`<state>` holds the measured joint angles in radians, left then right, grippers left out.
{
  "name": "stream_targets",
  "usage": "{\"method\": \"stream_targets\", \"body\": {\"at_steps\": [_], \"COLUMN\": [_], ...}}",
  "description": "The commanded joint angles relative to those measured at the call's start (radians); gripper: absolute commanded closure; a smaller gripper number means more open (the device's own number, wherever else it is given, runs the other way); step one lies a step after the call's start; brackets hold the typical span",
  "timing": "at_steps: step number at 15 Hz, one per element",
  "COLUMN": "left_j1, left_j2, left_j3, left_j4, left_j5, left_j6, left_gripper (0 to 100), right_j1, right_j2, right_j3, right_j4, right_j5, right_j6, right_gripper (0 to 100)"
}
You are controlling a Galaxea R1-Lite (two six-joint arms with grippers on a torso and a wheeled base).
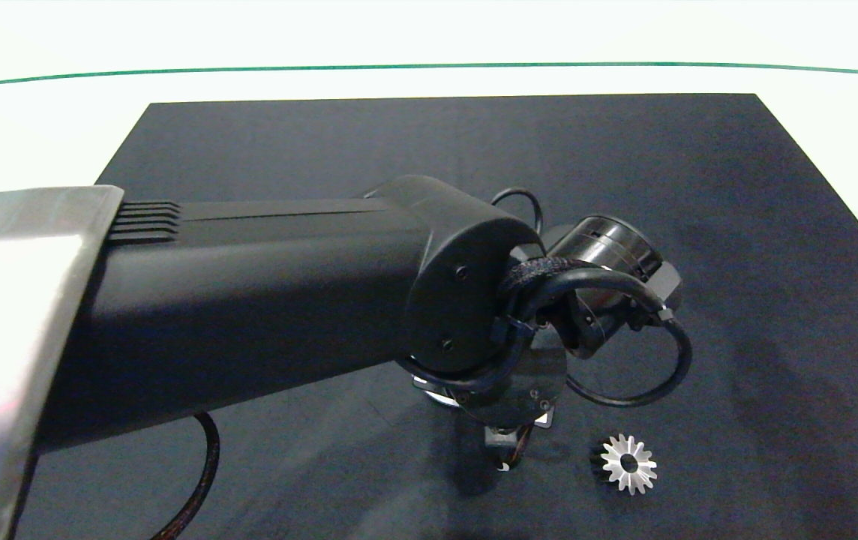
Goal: Remove an incorrectly installed larger gear and replace it with the correct smaller gear
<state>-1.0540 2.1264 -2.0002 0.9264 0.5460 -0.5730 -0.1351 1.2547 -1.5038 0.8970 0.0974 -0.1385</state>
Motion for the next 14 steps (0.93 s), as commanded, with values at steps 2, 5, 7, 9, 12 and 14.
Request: {"method": "stream_targets", "body": {"at_steps": [2,5,7,9,12,14], "left_j1": [-0.011,-0.007,-0.006,-0.006,-0.003,0.0], "left_j2": [0.014,0.014,0.015,0.015,0.029,0.029], "left_j3": [0.0,0.0,0.0,0.0,0.0,0.0], "left_j4": [0.005,0.005,0.003,0.003,0.002,0.002], "left_j5": [0.003,0.003,0.002,0.002,0.002,0.002], "left_j6": [-0.004,-0.004,-0.004,-0.004,-0.004,-0.004], "left_gripper": [84,84,84,84,84,84], "right_j1": [0.0,0.0,0.0,0.0,0.0,0.0], "right_j2": [0.0,0.0,0.0,0.0,0.0,0.0], "right_j3": [-0.001,0.001,0.001,0.001,0.001,0.001], "right_j4": [0.005,0.005,0.005,0.005,0.005,0.005], "right_j5": [0.001,0.001,0.001,0.001,0.001,0.001], "right_j6": [-0.001,-0.003,-0.004,-0.004,-0.004,-0.004], "right_gripper": [0,0,0,0,0,0]}}
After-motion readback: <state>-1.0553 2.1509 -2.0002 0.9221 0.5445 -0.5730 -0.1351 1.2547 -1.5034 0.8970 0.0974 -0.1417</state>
